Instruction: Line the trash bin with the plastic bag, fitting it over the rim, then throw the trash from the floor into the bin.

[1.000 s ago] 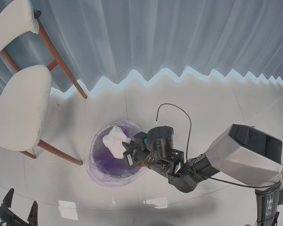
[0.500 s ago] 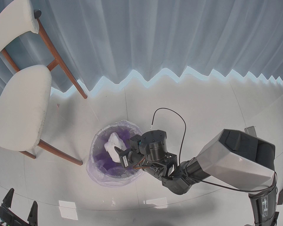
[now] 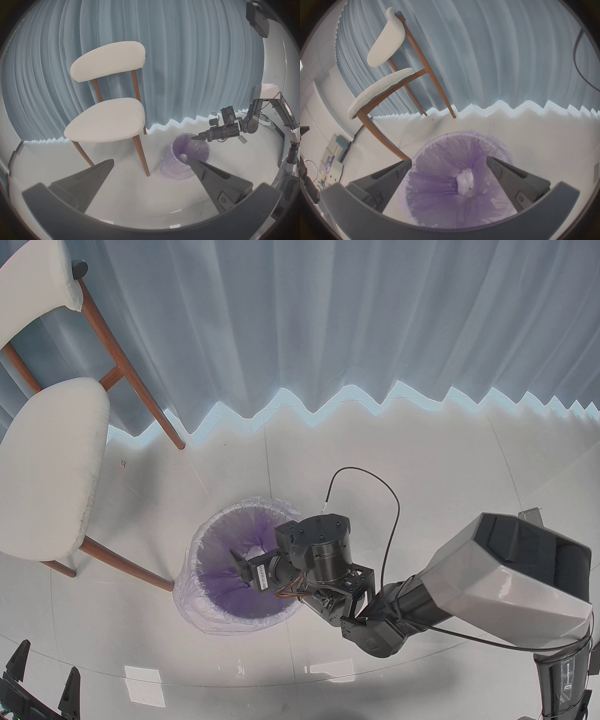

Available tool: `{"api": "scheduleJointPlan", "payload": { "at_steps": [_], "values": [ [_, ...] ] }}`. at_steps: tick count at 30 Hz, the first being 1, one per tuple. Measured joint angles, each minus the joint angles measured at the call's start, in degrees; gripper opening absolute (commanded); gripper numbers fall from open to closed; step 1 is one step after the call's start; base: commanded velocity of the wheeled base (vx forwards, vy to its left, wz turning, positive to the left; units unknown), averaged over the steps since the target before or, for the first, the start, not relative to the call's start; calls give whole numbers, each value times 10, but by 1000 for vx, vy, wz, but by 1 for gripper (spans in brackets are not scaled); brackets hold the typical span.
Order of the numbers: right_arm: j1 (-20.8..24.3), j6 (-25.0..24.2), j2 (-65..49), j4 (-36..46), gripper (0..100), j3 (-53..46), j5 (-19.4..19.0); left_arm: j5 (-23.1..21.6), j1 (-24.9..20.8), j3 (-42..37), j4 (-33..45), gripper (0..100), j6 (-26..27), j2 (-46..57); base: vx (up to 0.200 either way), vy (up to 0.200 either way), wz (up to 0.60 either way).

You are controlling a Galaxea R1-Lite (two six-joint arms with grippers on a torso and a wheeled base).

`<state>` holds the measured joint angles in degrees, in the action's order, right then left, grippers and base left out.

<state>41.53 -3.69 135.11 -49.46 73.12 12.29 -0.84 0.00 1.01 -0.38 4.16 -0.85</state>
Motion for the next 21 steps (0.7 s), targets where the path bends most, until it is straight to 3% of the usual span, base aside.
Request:
{"api": "scheduleJointPlan", "payload": {
  "at_steps": [10, 21],
  "values": [
    [-33, -5, -123, -2, 100, -133, 2, 2, 0, 0, 0, 100, -2, 0, 0, 0, 0],
    [-120, -6, -402, 27, 100, -401, -4, 0, 0, 0, -1, 100, -2, 0, 0, 0, 0]
  ]
}}
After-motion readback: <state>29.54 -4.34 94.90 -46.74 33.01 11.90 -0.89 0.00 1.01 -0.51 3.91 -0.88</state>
